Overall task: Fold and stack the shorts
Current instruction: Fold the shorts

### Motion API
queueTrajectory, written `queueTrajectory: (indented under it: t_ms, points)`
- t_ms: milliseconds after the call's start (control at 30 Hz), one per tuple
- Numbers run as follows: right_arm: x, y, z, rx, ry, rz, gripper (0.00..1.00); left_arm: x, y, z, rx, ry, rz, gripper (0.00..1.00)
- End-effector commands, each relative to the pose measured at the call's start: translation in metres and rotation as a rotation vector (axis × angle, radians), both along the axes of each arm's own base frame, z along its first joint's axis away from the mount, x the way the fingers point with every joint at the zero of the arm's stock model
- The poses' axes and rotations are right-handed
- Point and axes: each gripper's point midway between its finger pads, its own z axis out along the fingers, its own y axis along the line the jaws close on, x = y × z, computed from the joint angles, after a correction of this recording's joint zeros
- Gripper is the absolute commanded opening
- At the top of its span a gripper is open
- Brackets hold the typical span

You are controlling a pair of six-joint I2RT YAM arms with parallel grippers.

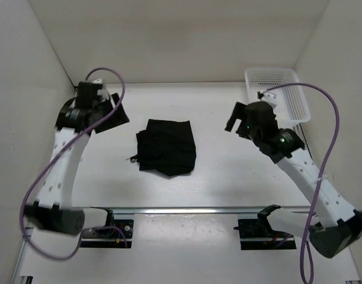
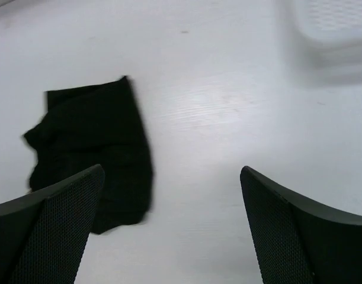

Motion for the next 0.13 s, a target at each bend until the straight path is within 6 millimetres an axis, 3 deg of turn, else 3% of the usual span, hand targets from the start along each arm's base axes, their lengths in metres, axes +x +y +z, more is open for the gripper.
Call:
queueTrajectory:
  t_ms: [0, 33, 100]
  points:
    - [-0.044, -0.063, -0.055, -0.196, 0.164, -0.146, 1.0, -0.045, 0.011, 0.02, -0.039, -0.105, 0.04, 0.83]
    - [-0.05, -0.069, -0.059, -0.208, 0.166, -0.155, 1.0, -0.056, 0.014, 0.011, -0.038, -0.095, 0.054, 0.83]
    - [-0.065, -0.08, -0.061, -0.205, 0.157, -0.174, 1.0, -0.074, 0.021, 0.024, -0.056, -0.17, 0.079, 0.85]
